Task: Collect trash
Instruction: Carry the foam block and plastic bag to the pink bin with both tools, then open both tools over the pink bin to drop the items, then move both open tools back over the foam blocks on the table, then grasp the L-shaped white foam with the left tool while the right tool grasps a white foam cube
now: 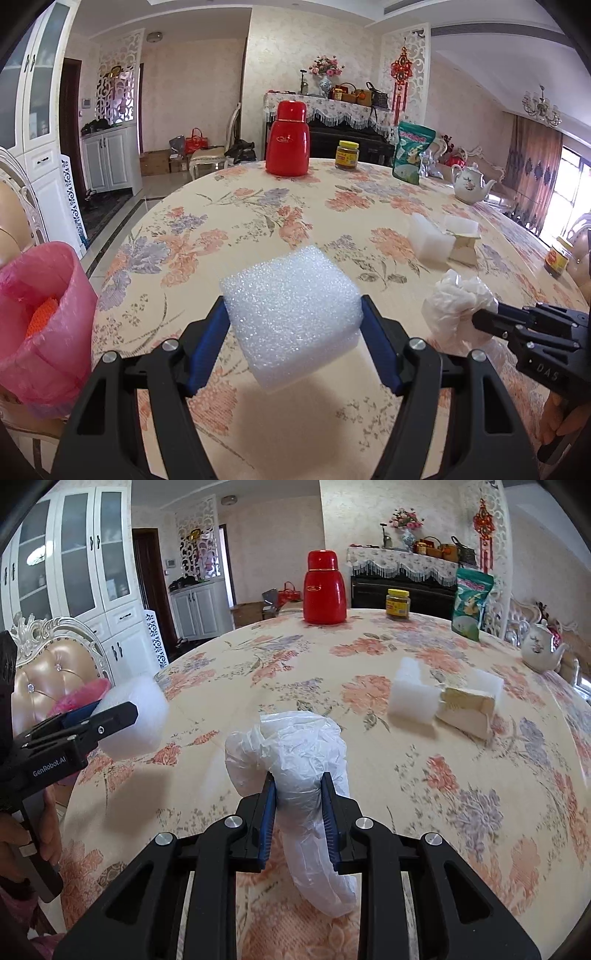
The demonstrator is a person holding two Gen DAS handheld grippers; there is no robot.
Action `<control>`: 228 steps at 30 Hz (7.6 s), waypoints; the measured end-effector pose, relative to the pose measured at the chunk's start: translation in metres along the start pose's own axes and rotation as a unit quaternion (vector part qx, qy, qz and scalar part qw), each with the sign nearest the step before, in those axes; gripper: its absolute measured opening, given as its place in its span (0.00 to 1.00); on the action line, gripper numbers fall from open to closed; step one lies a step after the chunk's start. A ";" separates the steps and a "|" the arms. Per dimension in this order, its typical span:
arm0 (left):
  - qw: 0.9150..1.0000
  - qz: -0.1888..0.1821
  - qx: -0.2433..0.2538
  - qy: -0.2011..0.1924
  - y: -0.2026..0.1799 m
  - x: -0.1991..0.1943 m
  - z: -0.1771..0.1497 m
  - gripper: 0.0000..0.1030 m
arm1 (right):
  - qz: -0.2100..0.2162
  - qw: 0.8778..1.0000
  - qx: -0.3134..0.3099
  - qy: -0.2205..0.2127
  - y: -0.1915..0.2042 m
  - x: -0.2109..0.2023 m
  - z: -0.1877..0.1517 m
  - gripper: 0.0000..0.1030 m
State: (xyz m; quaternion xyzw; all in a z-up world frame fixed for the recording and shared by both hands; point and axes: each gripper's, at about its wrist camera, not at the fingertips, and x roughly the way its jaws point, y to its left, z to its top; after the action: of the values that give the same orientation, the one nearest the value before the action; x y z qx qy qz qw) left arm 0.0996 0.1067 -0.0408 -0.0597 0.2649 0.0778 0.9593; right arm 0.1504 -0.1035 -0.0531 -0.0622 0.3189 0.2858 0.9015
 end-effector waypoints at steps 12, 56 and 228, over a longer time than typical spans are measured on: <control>0.999 -0.046 0.021 0.021 -0.013 0.012 -0.013 0.66 | -0.005 1.000 0.019 0.020 -0.008 0.002 -0.009 0.28; 0.999 -0.021 -0.016 -0.035 0.072 -0.069 -0.025 0.66 | 0.006 1.000 0.019 -0.016 0.084 -0.002 -0.003 0.21; 0.992 -0.080 0.038 0.087 -0.082 0.137 0.058 0.95 | -0.108 0.979 0.175 0.009 -0.209 0.083 0.072 0.77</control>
State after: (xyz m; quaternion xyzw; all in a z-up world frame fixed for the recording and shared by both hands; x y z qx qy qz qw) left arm 0.2598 0.0513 -0.0563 -0.0510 0.3446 -0.0143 0.9373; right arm 0.3577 -0.2163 -0.0618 0.0596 0.3630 0.1259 0.9213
